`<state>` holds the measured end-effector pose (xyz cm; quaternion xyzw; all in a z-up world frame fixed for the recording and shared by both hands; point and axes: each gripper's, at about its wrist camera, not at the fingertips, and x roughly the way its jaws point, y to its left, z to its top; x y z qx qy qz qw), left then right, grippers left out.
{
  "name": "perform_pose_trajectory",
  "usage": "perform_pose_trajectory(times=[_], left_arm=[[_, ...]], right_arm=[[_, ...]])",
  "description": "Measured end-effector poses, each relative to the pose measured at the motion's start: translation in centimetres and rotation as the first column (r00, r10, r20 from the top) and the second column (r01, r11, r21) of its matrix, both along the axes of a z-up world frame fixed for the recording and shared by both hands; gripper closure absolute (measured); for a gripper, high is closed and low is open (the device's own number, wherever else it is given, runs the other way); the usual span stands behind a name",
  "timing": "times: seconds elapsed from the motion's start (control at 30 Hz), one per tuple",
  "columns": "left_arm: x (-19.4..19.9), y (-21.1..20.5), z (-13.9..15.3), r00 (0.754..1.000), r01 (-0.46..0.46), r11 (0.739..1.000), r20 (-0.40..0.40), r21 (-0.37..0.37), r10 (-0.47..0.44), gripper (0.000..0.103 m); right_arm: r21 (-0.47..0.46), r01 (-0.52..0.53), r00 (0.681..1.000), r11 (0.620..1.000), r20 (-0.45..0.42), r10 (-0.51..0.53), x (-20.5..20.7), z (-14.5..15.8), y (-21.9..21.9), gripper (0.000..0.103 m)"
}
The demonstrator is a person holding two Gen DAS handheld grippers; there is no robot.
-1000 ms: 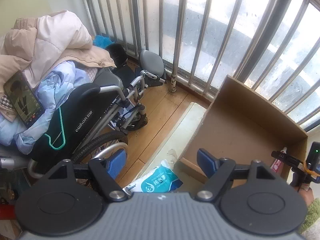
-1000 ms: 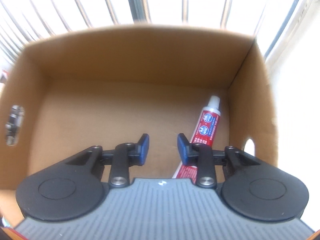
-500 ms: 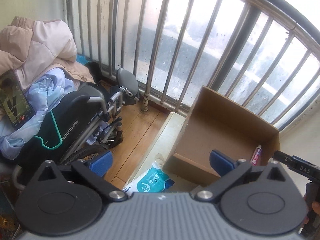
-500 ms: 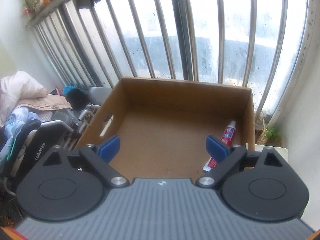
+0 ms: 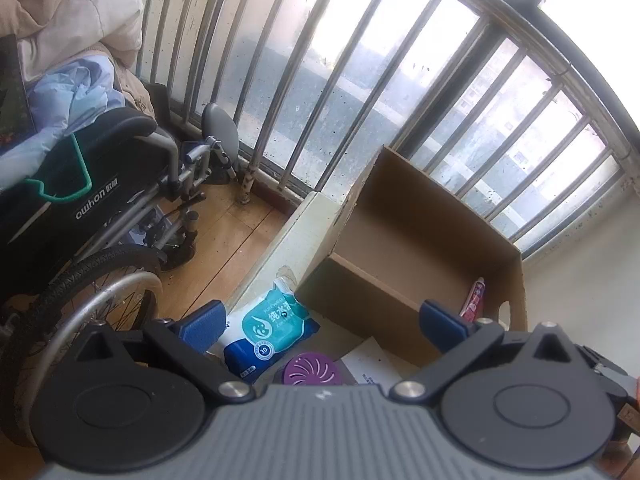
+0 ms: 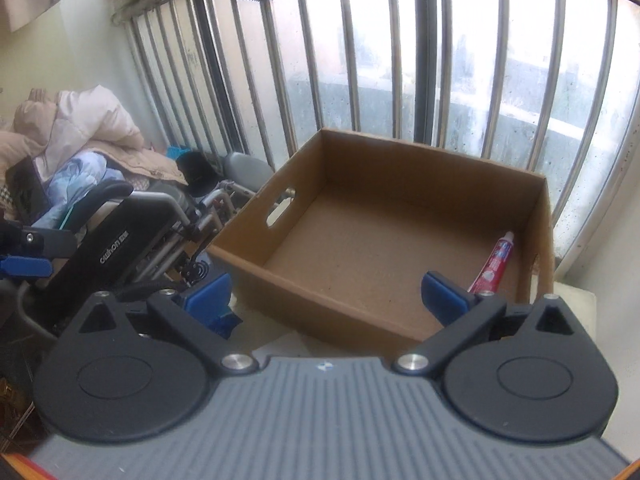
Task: Organize objects
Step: 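Withdraw the right gripper from the box toward the purple canister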
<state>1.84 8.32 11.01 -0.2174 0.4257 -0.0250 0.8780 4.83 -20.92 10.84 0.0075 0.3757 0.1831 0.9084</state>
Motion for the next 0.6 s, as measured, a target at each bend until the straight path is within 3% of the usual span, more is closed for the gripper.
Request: perform_pose_trajectory(times=[0.33,0.47,0.6], left_arm=[[-0.4,-3.2,-6.1,0.993,0.11,0.989,0.038,0.097,-0.114,0.0],[-0.3,-5.7,-7.8,0.981,0.179,0.969,0.041,0.168,-0.188,0.0],[-0.2,-8.0,-9.2,0.964,0.261,0.938,-0.01,0.228,-0.266,0.0]], right_arm=[[0.159,0.054,0.985,0.986,-0.172,-0.026,-0.2,-7.8,-3.2,0.001],[0.219,0.104,0.972,0.97,-0.228,-0.053,0.2,-10.8,-4.6,0.001],[0.264,0.131,0.965,0.955,-0.254,-0.062,0.8,-13.2,-4.7,0.001]])
